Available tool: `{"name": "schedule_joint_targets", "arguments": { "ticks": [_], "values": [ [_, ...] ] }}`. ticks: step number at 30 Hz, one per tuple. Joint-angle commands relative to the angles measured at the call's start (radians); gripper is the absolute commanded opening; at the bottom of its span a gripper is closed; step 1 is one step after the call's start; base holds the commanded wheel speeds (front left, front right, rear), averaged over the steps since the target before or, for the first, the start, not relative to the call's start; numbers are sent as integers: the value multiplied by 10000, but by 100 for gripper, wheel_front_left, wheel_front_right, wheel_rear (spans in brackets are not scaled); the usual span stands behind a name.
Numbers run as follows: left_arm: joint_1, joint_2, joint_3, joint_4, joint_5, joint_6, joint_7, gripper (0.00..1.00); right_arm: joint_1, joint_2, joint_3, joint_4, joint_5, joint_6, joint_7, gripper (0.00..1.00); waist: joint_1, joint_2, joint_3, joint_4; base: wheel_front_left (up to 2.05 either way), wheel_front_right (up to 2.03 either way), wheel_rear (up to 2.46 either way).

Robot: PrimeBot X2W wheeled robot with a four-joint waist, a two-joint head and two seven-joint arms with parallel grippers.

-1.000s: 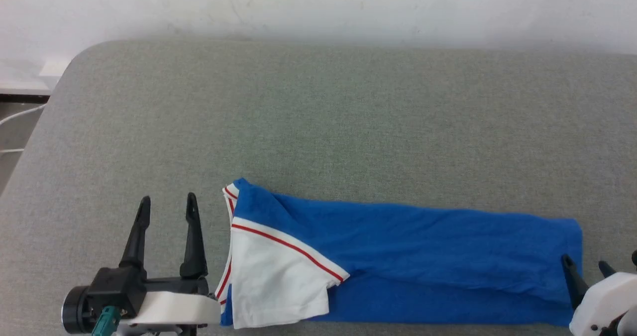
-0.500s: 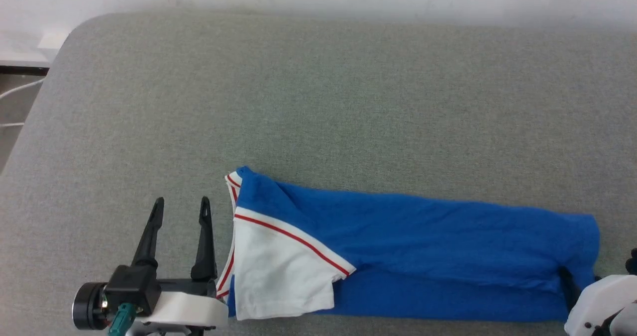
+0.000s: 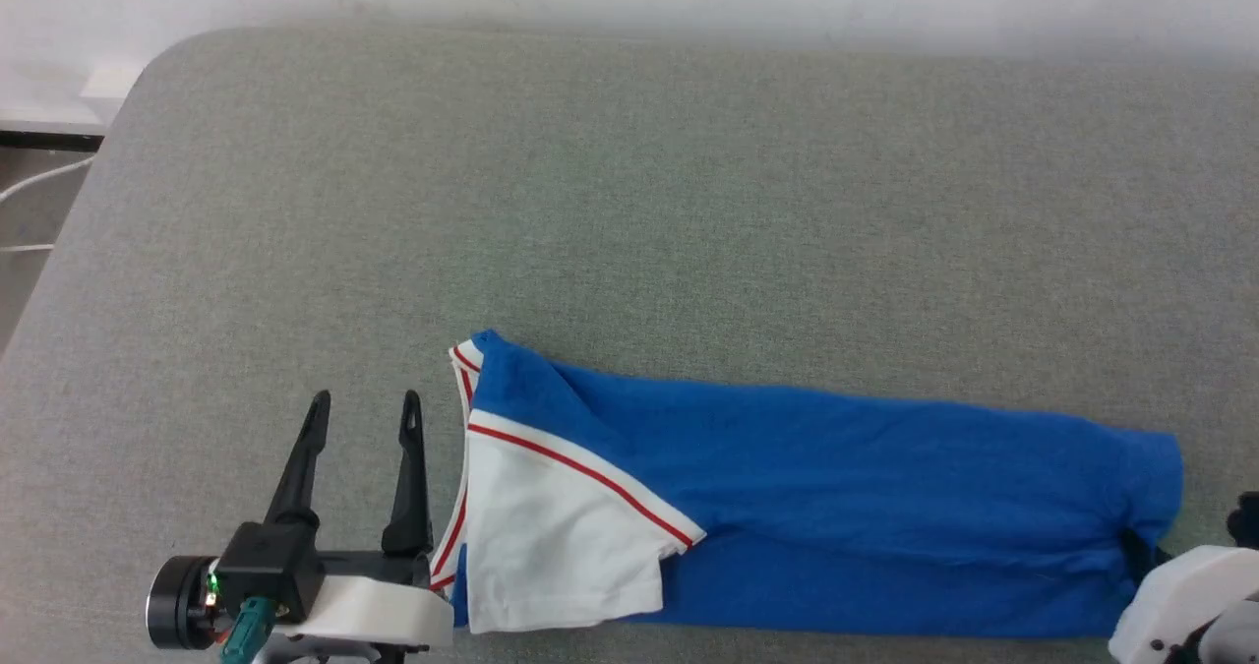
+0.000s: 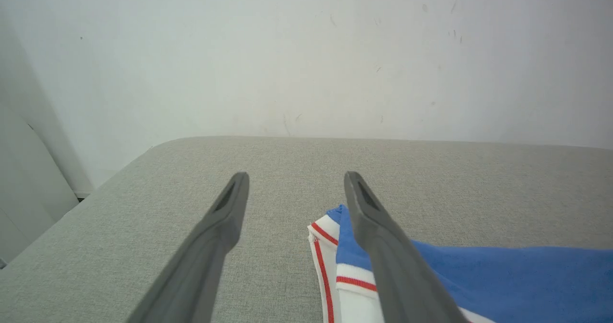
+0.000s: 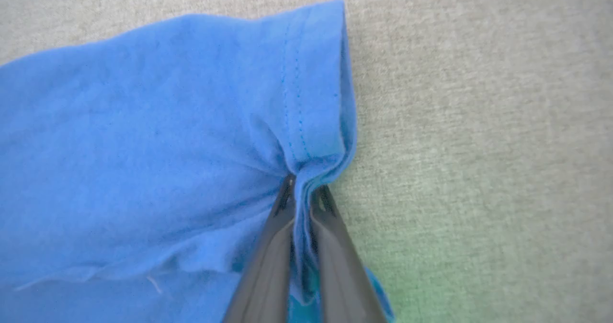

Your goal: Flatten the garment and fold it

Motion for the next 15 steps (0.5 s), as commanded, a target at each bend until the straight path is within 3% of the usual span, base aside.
{"name": "schedule_joint_targets", "arguments": {
  "ticks": [1,8,15],
  "values": [
    [-120,-54,63,35,63,-72,-47,100,18,-133,-206,305,-103,-55,-4,0,0,-1,-58,-34,0,0,0],
    [-106,-67,124,106,49,-162,-47,100,-189,-850,-1603,487,-517,-55,-290,0,0,-1,-232,-73,0,0,0],
    [26,-75,139,220,12,-253,-47,100,133,-1055,-1585,173,-455,-55,-121,0,0,-1,-539,-91,0,0,0]
  ]
}}
